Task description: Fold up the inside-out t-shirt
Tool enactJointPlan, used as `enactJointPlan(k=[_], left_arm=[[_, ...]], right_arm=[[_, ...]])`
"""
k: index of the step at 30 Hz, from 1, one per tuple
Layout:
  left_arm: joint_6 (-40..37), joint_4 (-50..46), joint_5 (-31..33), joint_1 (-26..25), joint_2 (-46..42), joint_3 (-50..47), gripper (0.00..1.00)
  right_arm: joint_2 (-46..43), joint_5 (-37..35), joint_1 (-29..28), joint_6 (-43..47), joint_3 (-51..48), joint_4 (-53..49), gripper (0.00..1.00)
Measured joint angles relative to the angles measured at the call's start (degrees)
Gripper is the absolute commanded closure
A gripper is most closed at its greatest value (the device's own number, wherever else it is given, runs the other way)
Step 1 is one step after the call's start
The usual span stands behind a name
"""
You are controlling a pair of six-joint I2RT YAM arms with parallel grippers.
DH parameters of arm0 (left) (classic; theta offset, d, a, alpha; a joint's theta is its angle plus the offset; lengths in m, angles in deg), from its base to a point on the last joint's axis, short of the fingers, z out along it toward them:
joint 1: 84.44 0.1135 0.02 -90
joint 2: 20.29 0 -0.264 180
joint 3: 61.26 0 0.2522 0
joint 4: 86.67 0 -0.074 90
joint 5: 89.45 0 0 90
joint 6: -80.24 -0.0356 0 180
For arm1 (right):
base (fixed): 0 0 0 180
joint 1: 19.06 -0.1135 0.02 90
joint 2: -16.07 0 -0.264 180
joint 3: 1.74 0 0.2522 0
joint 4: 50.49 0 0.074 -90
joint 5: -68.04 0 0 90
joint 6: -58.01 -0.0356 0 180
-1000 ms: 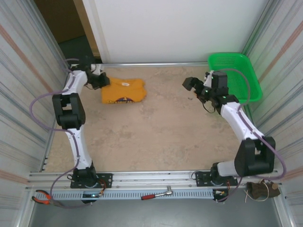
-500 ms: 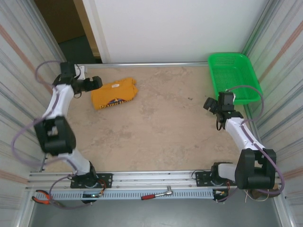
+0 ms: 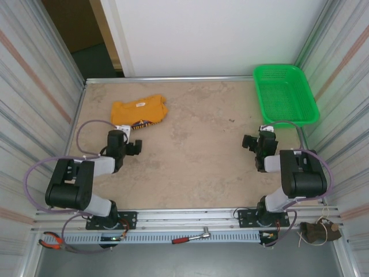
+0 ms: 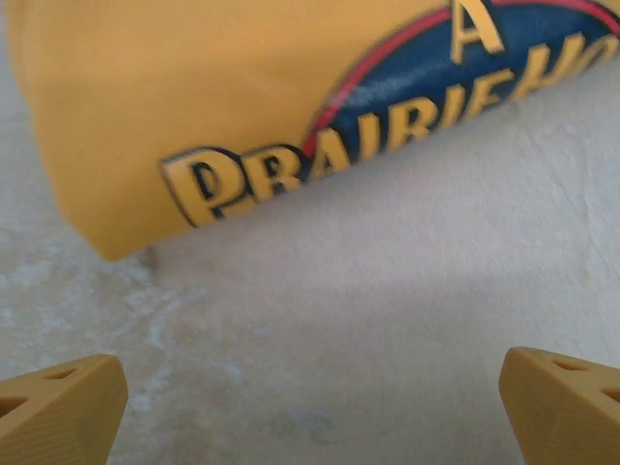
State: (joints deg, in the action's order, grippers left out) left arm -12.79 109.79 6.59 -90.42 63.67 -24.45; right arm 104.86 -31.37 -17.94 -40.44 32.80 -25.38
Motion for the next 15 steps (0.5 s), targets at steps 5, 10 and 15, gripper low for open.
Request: enactJointPlan(k=[5, 10, 15], left_arm=[[0.3, 10.9, -0.9, 4.7, 3.2, -1.2, 0.01], [0.3, 14.2, -2.5, 4.8, 3.1, -1.0, 0.01], [0.5, 14.3, -3.3, 4.8, 3.1, -0.9, 0.01]], right_arm=[[0.0, 2.1, 0.6, 0.6, 1.0, 4.9, 0.01], [0.0, 3.0, 0.2, 1.5, 1.2, 6.2, 0.01], [0.0, 4.2, 0.5, 1.5, 1.5, 6.3, 0.01]])
